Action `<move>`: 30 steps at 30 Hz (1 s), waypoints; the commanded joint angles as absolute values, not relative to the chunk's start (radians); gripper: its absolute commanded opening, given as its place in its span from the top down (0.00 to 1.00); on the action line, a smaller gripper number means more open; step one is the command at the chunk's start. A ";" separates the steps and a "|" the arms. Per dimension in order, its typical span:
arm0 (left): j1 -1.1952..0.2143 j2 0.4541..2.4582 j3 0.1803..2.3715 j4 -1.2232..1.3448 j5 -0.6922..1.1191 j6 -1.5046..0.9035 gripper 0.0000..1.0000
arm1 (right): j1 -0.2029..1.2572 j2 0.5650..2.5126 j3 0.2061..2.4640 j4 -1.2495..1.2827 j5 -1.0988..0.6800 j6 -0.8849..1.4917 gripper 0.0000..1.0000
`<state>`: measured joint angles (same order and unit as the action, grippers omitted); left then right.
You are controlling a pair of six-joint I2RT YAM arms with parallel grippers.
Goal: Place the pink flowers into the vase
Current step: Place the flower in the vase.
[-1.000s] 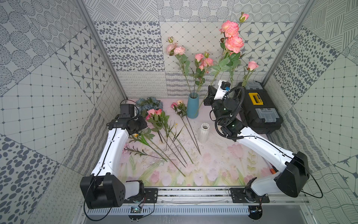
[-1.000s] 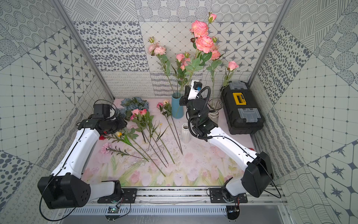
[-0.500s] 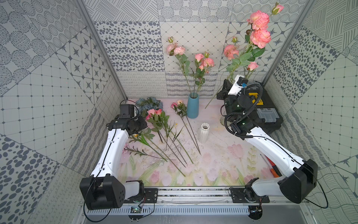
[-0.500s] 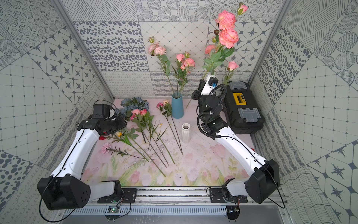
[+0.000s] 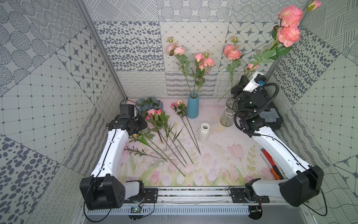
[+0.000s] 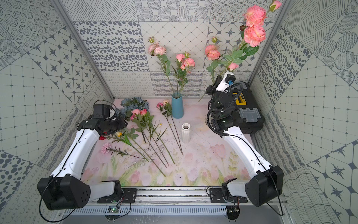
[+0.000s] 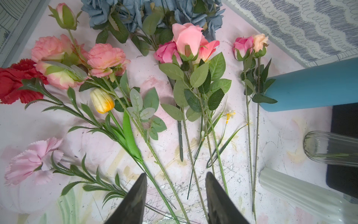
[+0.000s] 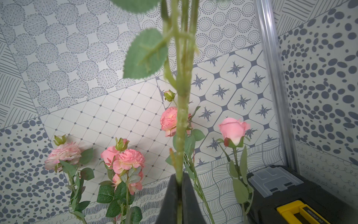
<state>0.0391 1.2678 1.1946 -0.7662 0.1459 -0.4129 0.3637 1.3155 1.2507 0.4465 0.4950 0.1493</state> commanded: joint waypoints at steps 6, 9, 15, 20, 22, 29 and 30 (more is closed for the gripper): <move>0.042 1.267 1.195 -0.721 0.163 -0.417 0.51 | 0.306 1.295 1.276 0.525 0.486 0.190 1.00; 0.042 1.265 1.195 -0.722 0.162 -0.416 0.51 | 0.292 1.306 1.288 0.528 0.488 0.171 1.00; 0.043 1.261 1.195 -0.721 0.164 -0.416 0.51 | 0.242 1.308 1.295 0.500 0.485 0.160 1.00; 0.042 1.261 1.195 -0.720 0.167 -0.416 0.51 | 0.194 1.301 1.284 0.483 0.476 0.176 1.00; 0.043 1.262 1.195 -0.721 0.168 -0.416 0.51 | 0.179 1.301 1.282 0.479 0.474 0.182 1.00; 0.043 1.261 1.195 -0.722 0.161 -0.414 0.51 | 0.161 1.301 1.242 0.485 0.477 0.179 1.00; 0.044 1.260 1.195 -0.721 0.161 -0.416 0.51 | 0.160 1.305 1.235 0.491 0.480 0.177 1.00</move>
<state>0.0391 1.2678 1.1942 -0.7658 0.1501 -0.4129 0.1631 1.3109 1.2549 0.4538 0.4808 0.1761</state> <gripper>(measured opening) 0.490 0.060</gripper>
